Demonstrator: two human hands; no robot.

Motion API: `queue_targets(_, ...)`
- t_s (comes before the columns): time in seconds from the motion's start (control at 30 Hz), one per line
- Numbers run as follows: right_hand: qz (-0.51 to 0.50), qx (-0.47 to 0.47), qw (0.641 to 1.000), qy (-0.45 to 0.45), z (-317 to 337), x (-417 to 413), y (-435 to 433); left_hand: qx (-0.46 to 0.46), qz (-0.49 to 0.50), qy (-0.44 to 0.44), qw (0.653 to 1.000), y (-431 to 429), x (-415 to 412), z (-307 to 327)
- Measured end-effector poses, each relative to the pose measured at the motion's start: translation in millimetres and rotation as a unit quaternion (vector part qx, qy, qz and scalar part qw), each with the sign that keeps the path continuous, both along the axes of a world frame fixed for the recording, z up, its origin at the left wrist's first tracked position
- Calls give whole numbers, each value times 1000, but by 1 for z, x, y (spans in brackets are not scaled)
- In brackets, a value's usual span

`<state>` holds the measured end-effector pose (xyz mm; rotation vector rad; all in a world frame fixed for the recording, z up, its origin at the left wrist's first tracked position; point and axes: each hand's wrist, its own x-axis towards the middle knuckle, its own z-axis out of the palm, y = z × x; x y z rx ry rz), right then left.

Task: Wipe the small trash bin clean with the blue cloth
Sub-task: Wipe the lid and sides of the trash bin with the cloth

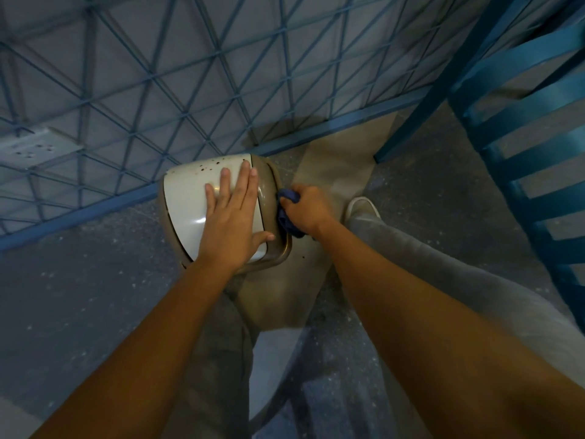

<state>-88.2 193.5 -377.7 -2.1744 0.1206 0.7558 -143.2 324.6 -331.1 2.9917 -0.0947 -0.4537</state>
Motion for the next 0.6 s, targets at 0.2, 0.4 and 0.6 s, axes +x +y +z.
queue_targets(0.2,-13,-20,998,-56,3,28,16,8,-3,-5,1000,1,0,-2)
queue_targets(0.4,-11,-14,1000,-14,2,5,9,15,-1,-5,1000,-1,-1,-2)
queue_targets(0.6,-6,-28,1000,-11,4,-38,-3,0,3,-6,1000,-1,-2,-1)
